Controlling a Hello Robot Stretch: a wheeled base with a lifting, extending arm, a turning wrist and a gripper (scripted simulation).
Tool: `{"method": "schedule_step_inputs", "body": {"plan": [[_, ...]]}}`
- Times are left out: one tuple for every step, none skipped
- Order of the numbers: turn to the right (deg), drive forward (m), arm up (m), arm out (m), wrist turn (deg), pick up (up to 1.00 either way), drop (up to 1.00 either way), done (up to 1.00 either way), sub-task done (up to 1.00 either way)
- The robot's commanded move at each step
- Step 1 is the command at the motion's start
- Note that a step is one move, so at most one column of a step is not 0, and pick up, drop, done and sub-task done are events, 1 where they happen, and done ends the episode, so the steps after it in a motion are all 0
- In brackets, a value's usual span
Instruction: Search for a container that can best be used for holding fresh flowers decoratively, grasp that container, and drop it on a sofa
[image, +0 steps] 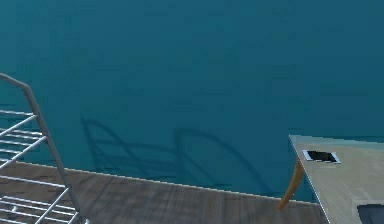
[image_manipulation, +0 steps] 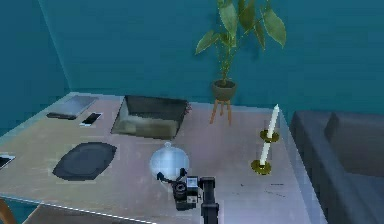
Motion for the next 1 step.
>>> {"method": "schedule_step_inputs", "body": {"plan": [[0.0, 0.00, 0.00, 0.00, 0.0, 1.00, 0.00, 0.00, 0.00]]}}
